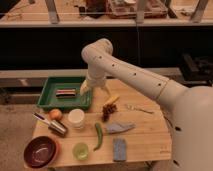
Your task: Place apple in purple bowl
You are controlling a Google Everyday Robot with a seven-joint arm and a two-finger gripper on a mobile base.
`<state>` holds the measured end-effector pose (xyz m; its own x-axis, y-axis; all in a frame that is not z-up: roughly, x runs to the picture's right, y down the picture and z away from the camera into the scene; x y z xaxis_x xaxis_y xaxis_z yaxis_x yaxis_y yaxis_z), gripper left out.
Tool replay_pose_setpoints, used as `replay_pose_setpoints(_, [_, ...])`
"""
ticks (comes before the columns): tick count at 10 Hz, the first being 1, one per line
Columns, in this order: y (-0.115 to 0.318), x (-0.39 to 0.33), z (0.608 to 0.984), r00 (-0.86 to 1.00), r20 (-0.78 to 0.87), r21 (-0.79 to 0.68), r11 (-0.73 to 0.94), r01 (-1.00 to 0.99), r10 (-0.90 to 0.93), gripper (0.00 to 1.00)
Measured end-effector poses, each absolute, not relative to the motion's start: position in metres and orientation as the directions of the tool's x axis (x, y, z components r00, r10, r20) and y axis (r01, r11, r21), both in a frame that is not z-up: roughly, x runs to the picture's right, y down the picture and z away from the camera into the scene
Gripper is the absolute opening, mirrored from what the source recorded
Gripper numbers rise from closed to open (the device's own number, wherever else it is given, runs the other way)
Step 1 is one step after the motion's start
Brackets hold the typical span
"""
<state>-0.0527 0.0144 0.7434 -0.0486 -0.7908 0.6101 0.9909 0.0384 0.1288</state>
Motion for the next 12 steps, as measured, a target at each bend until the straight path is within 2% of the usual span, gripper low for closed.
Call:
replay_pose_setpoints(2, [0.02, -0.07, 0.736, -0.074, 0.59, 0.165, 0.031, 0.986, -0.804, 0.8])
replay_pose_setpoints(8, [0.055, -0.216, 0.712, -0.079, 0.548, 0.356, 0.148, 0.923, -0.833, 0.8])
replay_pose_setpoints(12, [0.076, -0.29, 0.704, -0.103, 0.493, 0.386, 0.11, 0.916, -0.864, 0.8])
